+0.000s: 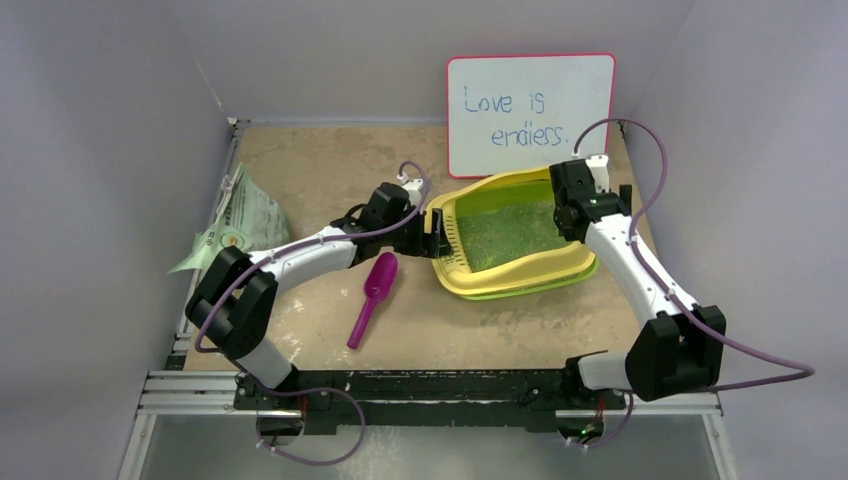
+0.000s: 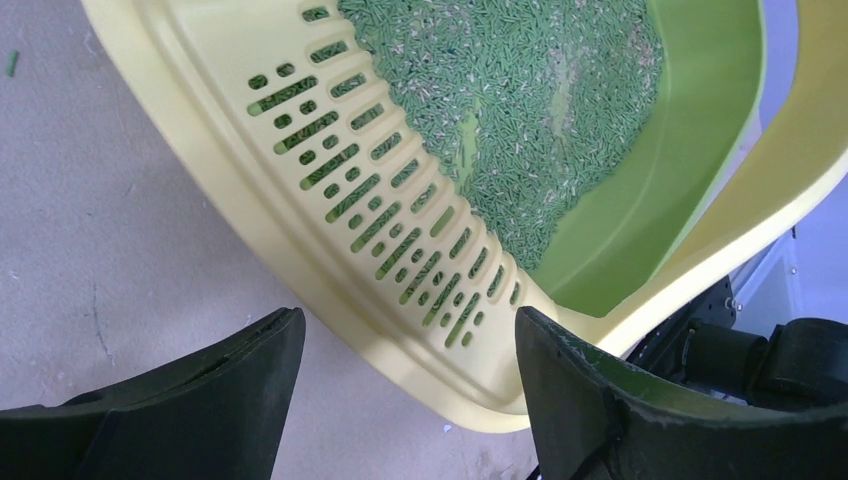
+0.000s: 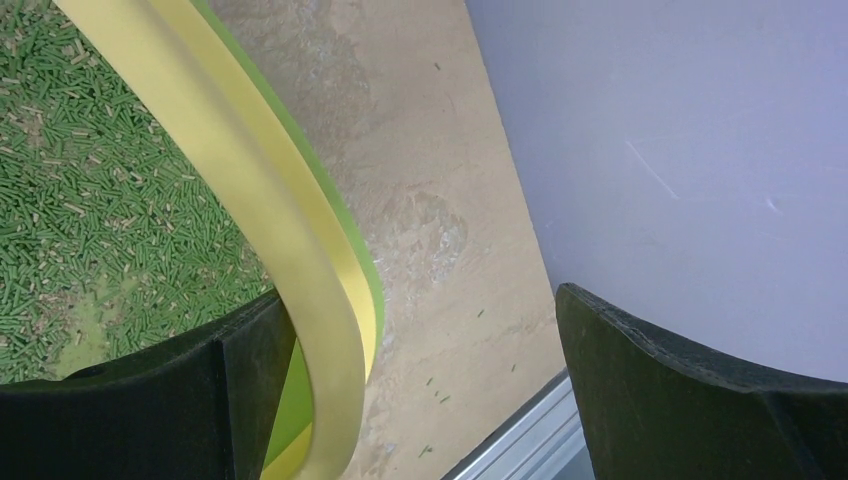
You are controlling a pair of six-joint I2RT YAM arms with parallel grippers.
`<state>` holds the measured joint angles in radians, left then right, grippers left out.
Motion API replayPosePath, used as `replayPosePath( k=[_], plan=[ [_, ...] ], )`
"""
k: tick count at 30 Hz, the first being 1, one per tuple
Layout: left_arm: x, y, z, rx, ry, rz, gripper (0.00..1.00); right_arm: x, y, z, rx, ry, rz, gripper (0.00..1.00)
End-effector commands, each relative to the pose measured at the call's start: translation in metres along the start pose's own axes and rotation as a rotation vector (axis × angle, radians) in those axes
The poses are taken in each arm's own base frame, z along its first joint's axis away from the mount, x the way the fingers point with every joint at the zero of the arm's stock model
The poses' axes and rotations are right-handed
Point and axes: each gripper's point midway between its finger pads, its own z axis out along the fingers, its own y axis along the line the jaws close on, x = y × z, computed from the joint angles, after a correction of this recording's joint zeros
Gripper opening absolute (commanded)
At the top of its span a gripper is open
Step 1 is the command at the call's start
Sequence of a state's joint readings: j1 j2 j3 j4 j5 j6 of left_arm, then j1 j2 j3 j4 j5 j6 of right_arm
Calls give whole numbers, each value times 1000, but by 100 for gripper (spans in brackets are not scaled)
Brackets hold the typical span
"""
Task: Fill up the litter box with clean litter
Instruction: Adjust the litter box at the center of the board.
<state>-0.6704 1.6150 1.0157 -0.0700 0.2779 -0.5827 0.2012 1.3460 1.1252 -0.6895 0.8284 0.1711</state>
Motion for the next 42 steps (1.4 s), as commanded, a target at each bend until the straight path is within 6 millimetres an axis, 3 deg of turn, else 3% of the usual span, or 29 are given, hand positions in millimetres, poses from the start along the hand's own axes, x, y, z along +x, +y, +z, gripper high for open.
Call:
replayPosePath(
  k=[1, 8, 11, 16, 23, 27, 30, 34, 42],
  plan=[
    [-22, -34, -5, 115, -46, 61, 76, -3, -19, -3, 56, -30, 13, 99],
    [-16, -50, -8, 152, -25, 84, 75, 8, -25, 0, 67, -5, 45, 99],
    [-26, -49, -18, 106, -72, 98, 74, 8, -29, -1, 70, -8, 61, 99],
    [-52, -20, -35, -89, -231, 50, 83, 17, -29, -3, 52, 1, 87, 99],
    [-88, 20, -35, -205, -317, -73, 88, 36, -24, 8, 52, 62, 118, 99],
    [-108, 29, -23, -111, -305, -122, 92, 35, -24, 8, 51, 65, 122, 99],
    [-117, 23, -3, -44, -284, -108, 92, 33, -27, 6, 51, 54, 129, 99],
    [-113, 21, 24, 25, -240, -134, 91, 28, -28, 4, 37, 37, 129, 99],
    [-107, 2, 42, 156, -200, -149, 77, 31, -23, 2, -2, 45, 119, 99]
  ],
)
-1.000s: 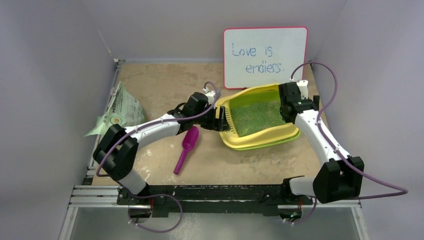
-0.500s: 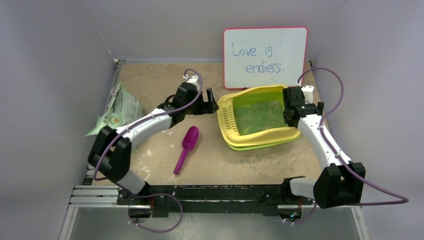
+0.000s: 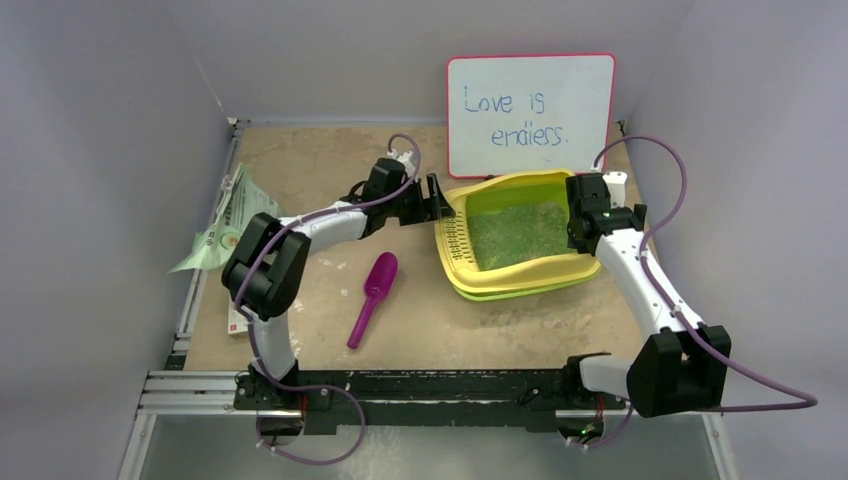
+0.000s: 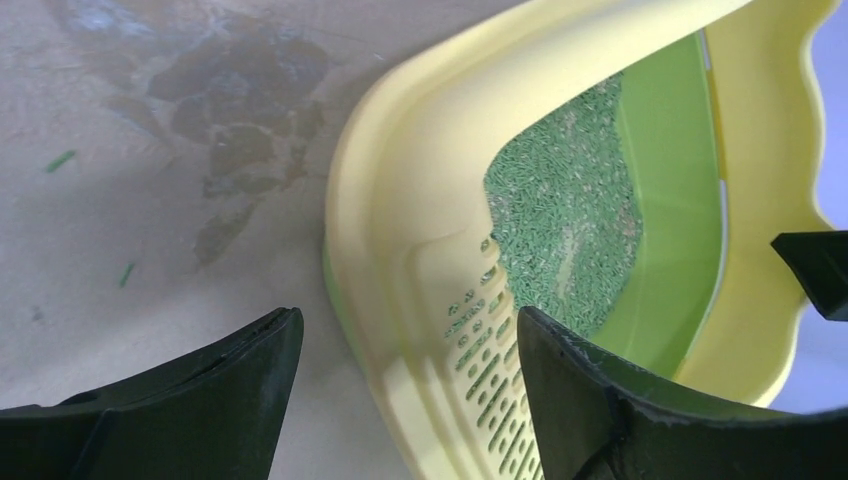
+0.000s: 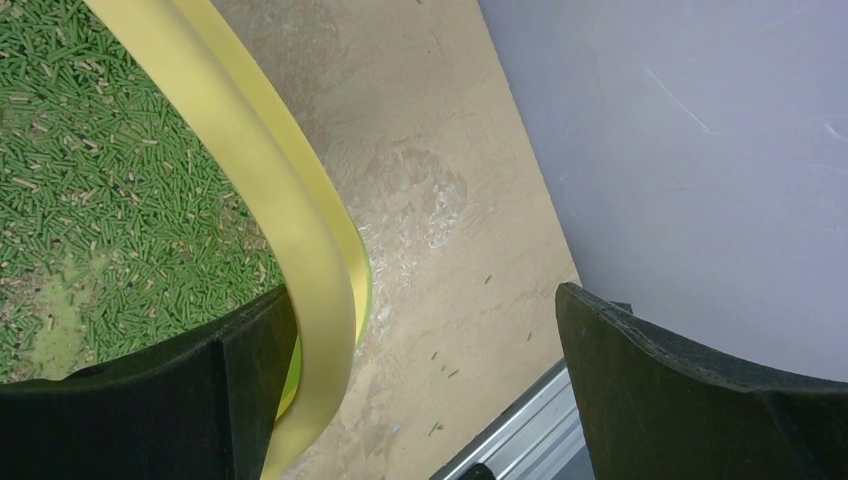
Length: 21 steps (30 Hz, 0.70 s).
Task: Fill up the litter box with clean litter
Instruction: Adjust the litter box at the center of the board.
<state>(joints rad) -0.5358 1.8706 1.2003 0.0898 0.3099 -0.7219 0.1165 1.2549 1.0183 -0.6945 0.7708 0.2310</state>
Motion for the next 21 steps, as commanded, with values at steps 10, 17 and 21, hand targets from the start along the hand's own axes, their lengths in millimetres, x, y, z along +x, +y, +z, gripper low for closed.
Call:
replayPosePath(
  k=[10, 17, 21],
  plan=[
    [-4, -72, -19, 123, -44, 119, 64, -8, -9, -7, 4, -25, 12, 99],
    [-2, -84, -40, 151, -72, 114, 57, -10, -13, -4, 36, -33, -9, 99],
    [15, -85, -39, 163, -24, 129, 55, -11, -15, -5, 42, -43, -4, 99]
  ],
)
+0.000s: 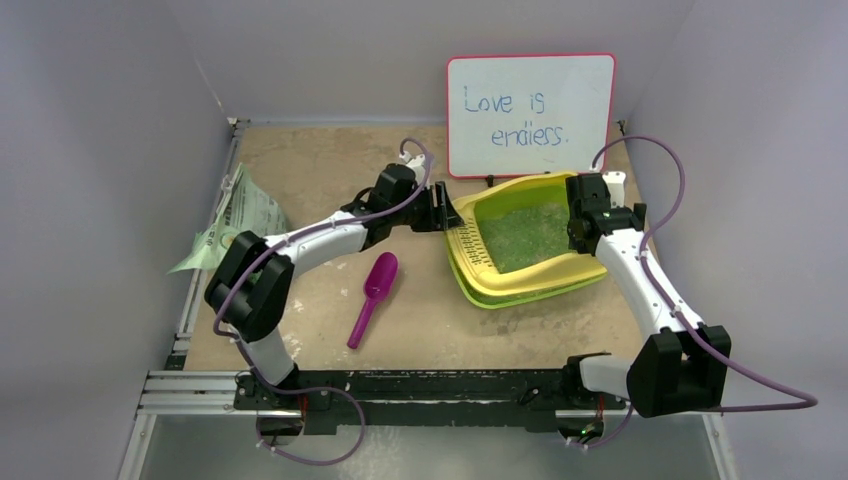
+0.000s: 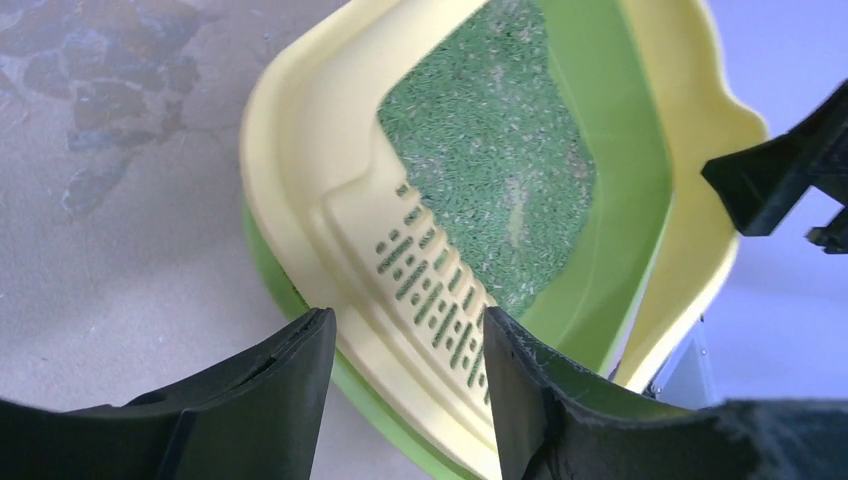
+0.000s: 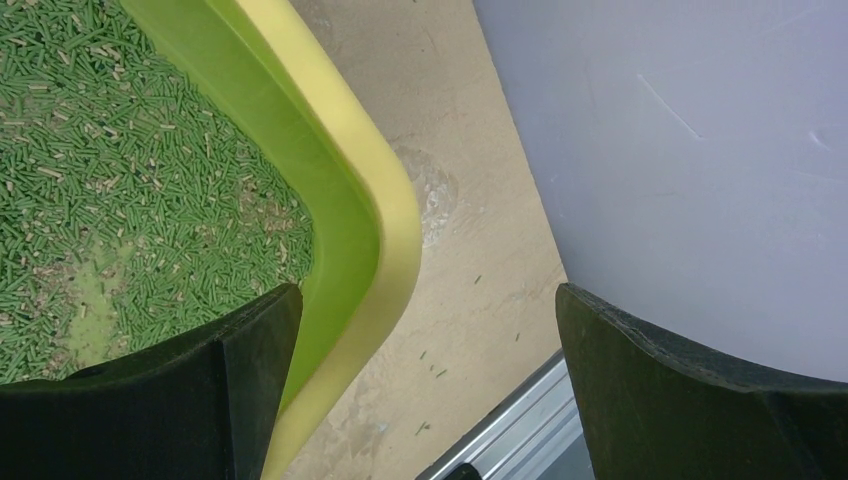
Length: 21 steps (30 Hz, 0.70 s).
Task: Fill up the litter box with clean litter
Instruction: Adjust the litter box at the center of the board.
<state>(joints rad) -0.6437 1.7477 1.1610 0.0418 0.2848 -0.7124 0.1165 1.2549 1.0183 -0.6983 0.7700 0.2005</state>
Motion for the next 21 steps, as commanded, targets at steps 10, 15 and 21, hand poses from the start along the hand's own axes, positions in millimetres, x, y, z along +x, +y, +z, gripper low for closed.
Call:
replayPosePath(
  k=[10, 15, 21],
  plan=[
    [0, -34, -21, 67, -53, 85, 52, -12, -11, -9, 9, -53, 47, 99],
    [-12, -41, -28, 61, -91, 105, 57, -31, 8, -22, -141, -79, 80, 99],
    [-4, -35, -20, 62, -64, 90, 57, -53, 53, -57, -489, -177, 99, 99]
  ],
)
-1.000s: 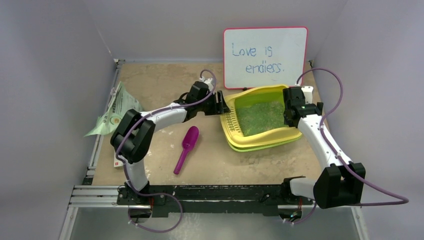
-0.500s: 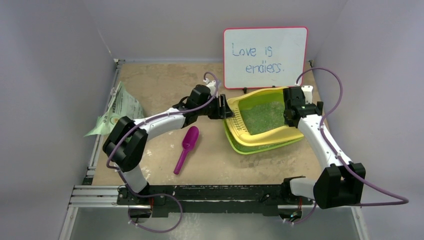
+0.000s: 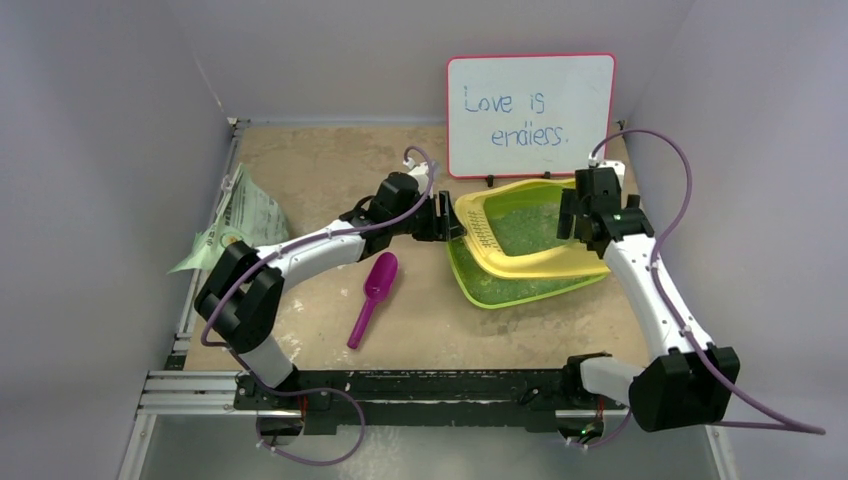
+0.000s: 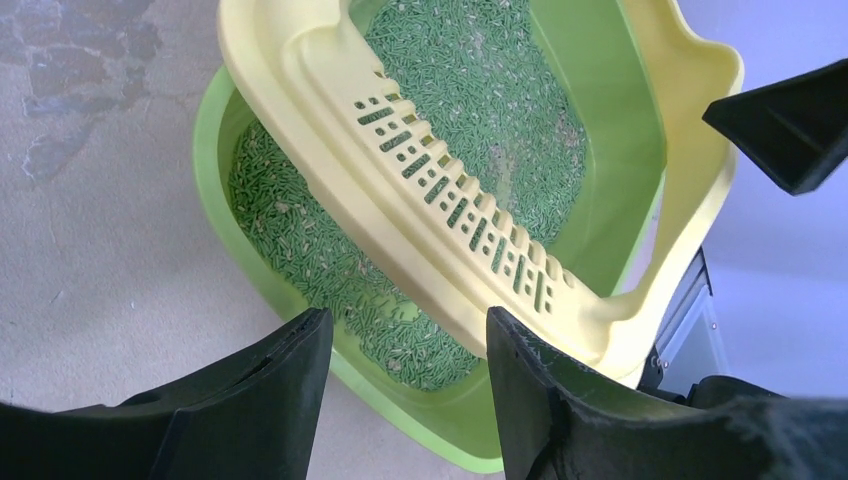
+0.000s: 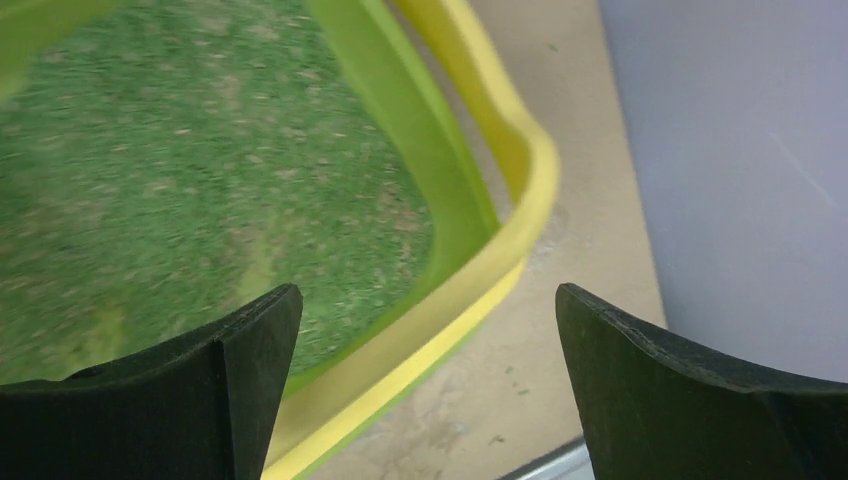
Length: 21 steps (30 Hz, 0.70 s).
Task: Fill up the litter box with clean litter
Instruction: Adjust the litter box at the center of the board.
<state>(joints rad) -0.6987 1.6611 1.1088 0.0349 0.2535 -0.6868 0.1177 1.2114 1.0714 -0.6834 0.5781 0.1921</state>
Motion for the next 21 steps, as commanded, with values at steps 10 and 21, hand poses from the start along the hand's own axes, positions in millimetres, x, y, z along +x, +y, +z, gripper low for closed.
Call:
replayPosePath(
  k=[10, 21],
  plan=[
    [-25, -15, -11, 33, -90, 37, 57, -22, 150, -76, -971, -35, -64, 99],
    [-32, 35, -43, -225, -248, -47, 65, 33, 227, -121, -1246, 104, -224, 97]
  ],
)
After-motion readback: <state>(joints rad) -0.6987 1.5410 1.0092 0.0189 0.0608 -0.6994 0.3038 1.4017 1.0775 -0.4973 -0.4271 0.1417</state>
